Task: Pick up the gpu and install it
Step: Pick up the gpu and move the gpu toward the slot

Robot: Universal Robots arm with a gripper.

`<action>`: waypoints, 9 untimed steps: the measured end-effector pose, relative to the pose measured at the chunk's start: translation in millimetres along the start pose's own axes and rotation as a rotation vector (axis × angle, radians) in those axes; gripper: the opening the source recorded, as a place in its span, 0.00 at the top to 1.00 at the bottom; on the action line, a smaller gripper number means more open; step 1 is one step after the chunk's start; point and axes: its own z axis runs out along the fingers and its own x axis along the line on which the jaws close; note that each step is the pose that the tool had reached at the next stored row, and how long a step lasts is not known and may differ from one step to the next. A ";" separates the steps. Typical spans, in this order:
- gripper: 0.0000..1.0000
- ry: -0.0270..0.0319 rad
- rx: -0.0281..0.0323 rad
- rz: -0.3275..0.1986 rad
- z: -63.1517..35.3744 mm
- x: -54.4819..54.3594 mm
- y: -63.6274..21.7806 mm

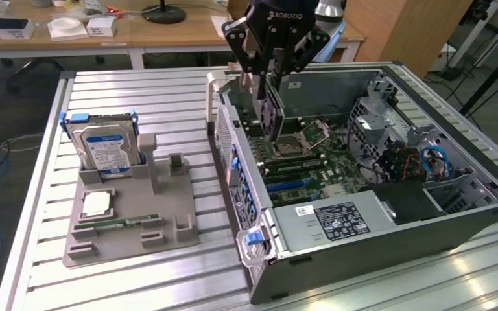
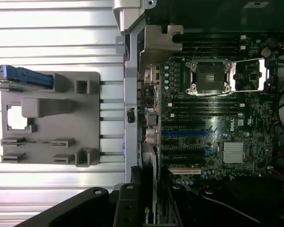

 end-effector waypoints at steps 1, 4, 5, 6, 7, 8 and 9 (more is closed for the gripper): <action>0.74 0.0000 0.0000 -0.001 0.0 -0.8 0.0; 0.74 -0.0001 0.0000 -0.004 0.0 -3.4 0.1; 0.74 0.0000 0.0001 -0.005 -0.1 -4.1 0.2; 0.74 0.0000 0.0000 -0.006 -0.1 -5.0 0.2; 0.74 0.0000 0.0001 -0.006 -0.1 -5.8 0.3; 0.74 0.0000 0.0001 -0.007 -0.1 -6.6 0.3; 0.74 0.0000 0.0001 -0.008 -0.1 -7.4 0.3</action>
